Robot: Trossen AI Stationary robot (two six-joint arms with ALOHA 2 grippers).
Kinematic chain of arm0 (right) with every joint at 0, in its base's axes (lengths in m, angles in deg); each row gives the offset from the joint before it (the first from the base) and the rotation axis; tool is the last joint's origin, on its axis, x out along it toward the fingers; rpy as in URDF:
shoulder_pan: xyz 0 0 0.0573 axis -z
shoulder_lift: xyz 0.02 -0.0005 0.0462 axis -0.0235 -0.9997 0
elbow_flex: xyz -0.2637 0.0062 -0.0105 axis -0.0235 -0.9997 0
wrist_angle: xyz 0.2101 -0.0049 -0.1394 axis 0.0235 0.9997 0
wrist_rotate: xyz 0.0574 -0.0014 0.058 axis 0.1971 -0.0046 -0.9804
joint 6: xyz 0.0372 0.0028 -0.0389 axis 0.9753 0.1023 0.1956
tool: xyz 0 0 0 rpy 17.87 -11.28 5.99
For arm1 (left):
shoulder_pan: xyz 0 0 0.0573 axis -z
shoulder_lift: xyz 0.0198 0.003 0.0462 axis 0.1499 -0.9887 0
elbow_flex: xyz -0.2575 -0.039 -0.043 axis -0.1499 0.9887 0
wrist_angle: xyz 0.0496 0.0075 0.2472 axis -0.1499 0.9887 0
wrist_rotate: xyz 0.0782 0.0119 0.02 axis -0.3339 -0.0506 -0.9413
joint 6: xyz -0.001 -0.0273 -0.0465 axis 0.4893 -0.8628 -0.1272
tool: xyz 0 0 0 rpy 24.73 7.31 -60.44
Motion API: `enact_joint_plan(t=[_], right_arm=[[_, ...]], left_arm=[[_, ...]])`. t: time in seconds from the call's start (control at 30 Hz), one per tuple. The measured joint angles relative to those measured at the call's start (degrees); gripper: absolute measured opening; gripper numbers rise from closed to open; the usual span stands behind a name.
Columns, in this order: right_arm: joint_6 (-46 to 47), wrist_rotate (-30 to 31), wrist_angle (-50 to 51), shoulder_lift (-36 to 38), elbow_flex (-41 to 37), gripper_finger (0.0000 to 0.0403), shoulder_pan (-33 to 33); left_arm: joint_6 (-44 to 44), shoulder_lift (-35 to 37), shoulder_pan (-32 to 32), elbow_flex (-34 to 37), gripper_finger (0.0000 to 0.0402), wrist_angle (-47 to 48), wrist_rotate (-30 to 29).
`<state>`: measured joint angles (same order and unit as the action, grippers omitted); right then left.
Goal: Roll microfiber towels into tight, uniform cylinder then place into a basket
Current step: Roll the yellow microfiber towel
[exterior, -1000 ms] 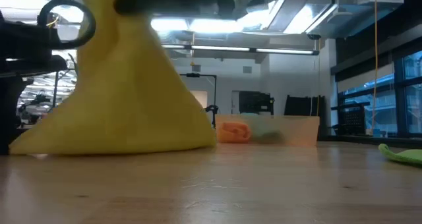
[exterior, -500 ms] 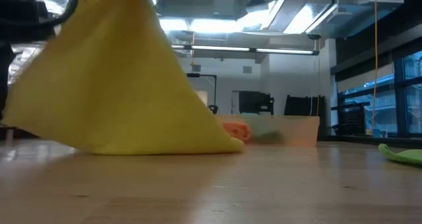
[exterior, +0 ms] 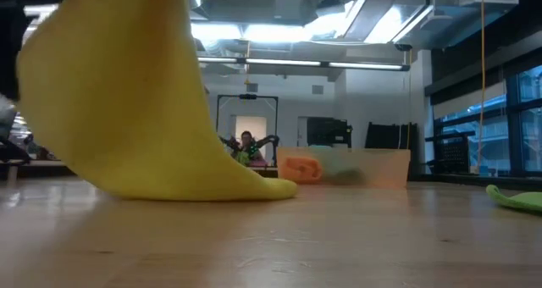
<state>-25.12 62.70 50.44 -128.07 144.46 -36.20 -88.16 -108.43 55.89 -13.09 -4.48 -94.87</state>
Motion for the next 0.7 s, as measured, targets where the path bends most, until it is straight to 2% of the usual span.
enact_joint_plan(t=[0.13,0.23,0.33,0.53,0.7], right_arm=[[-5.22,1.36,-1.14,0.0,0.0,0.016,-1.71],[-4.85,1.69,-1.39,0.02,0.0,0.0162,-3.14],[-1.09,0.12,-0.69,0.0,0.0,0.0163,-4.48],[12.27,-1.18,3.76,0.0,0.0,0.0163,-5.91],[13.04,-1.16,8.47,0.0,-0.02,0.0163,-5.92]], left_arm=[[-0.08,0.0,0.0,-4.0,0.0,6.11,-2.16],[-1.68,0.08,0.0,-6.92,0.0,10.37,-3.15],[0.17,1.0,0.02,-8.86,0.0,10.08,-4.55],[0.42,1.53,0.02,-12.23,0.0,9.9,-7.2],[0.43,1.55,0.02,-12.28,0.0,10.02,-6.99]])
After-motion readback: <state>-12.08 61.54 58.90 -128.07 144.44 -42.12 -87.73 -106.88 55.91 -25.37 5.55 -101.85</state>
